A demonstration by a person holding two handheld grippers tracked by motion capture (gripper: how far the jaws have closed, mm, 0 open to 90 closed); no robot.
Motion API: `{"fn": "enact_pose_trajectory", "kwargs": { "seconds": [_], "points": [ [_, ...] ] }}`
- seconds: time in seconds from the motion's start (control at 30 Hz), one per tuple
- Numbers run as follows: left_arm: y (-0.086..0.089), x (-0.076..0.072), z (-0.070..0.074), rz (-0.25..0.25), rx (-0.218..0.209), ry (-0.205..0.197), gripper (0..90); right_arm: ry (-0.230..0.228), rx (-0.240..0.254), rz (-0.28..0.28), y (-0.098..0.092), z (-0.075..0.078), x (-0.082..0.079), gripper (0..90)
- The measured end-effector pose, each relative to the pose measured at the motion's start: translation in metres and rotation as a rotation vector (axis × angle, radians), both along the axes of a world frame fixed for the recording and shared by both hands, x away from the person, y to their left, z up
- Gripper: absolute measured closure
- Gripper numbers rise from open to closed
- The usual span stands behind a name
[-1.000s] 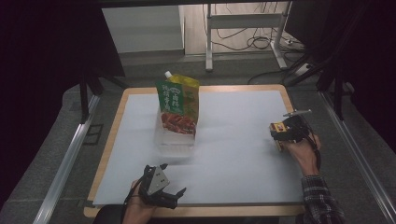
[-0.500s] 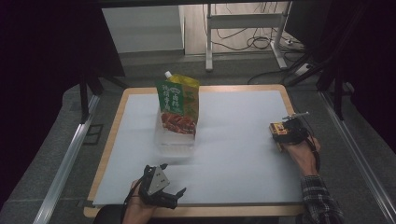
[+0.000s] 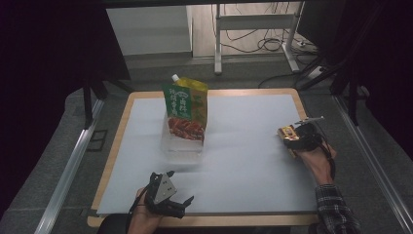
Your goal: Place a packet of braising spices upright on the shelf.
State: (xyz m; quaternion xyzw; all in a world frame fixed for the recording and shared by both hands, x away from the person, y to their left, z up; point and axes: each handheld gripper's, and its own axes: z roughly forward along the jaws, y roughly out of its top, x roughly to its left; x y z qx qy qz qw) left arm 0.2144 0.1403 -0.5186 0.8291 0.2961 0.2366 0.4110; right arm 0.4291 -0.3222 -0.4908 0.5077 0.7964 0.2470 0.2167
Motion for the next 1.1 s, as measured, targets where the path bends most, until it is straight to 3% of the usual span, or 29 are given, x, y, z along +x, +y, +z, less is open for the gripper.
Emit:
{"fn": "enact_pose_trajectory", "kwargs": {
  "seconds": [0.47, 1.1],
  "points": [
    [0.000, 0.000, 0.000, -0.001, 0.001, -0.003, 0.4, -0.033, 0.022, 0.159, 0.023, 0.011, -0.024, 32.1],
    [-0.001, -0.001, 0.000, -0.002, -0.001, -0.002, 0.5, -0.021, 0.022, 0.408, 0.076, 0.010, -0.064, 32.0]
  ]
}}
